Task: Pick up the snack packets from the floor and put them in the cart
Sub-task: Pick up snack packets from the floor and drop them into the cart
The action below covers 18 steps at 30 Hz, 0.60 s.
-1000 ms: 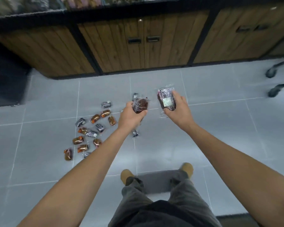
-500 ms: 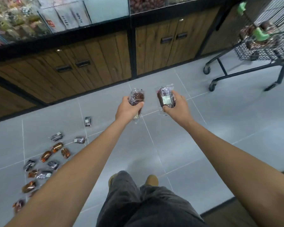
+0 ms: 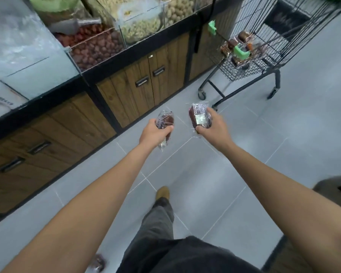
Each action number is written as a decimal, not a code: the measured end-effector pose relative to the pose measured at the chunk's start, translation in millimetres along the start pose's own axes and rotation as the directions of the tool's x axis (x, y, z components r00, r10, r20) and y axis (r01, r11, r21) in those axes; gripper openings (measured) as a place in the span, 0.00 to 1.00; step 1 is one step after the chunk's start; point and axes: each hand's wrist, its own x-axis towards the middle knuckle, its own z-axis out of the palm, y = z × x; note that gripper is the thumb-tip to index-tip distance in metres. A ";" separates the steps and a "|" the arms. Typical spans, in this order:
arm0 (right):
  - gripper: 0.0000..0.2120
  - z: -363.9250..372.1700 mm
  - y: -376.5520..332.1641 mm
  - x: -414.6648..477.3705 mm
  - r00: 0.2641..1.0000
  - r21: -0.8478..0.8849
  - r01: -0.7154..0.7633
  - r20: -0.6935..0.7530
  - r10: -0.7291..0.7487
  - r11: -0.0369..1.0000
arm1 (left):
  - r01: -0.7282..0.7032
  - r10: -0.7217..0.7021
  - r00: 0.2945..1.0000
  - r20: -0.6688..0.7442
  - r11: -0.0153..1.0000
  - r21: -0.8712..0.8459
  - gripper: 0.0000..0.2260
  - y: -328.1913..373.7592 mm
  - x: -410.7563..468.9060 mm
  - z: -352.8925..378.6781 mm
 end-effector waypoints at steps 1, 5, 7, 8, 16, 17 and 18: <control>0.27 -6.5 -0.6 15.2 1.000 0.022 -0.012 -0.024 0.012 1.000 | -0.011 0.010 0.999 0.034 1.000 0.019 0.20 13.8 16.8 5.3; 0.27 -41.9 -2.3 64.3 0.989 0.050 -0.068 -0.128 0.074 0.996 | -0.078 0.065 0.986 0.153 0.993 0.084 0.21 75.5 76.6 35.1; 0.25 -63.0 1.8 83.0 0.980 0.036 -0.085 -0.176 0.090 0.996 | -0.122 0.101 0.976 0.195 0.987 0.103 0.22 107.9 99.3 55.2; 0.23 -74.9 4.1 91.8 0.975 0.034 -0.098 -0.195 0.103 0.995 | -0.148 0.122 0.969 0.216 0.983 0.108 0.22 124.8 109.0 66.6; 0.22 -169.0 64.5 195.3 0.934 0.080 -0.201 -0.283 0.216 0.976 | -0.259 0.204 0.931 0.303 0.954 0.151 0.20 244.6 186.8 172.0; 0.24 -182.0 75.0 211.6 0.939 0.077 -0.207 -0.264 0.220 0.975 | -0.246 0.193 0.935 0.298 0.957 0.153 0.20 258.0 196.5 185.5; 0.25 -196.8 85.4 228.4 0.941 0.074 -0.217 -0.250 0.229 0.973 | -0.229 0.178 0.941 0.289 0.961 0.156 0.20 271.2 206.4 199.7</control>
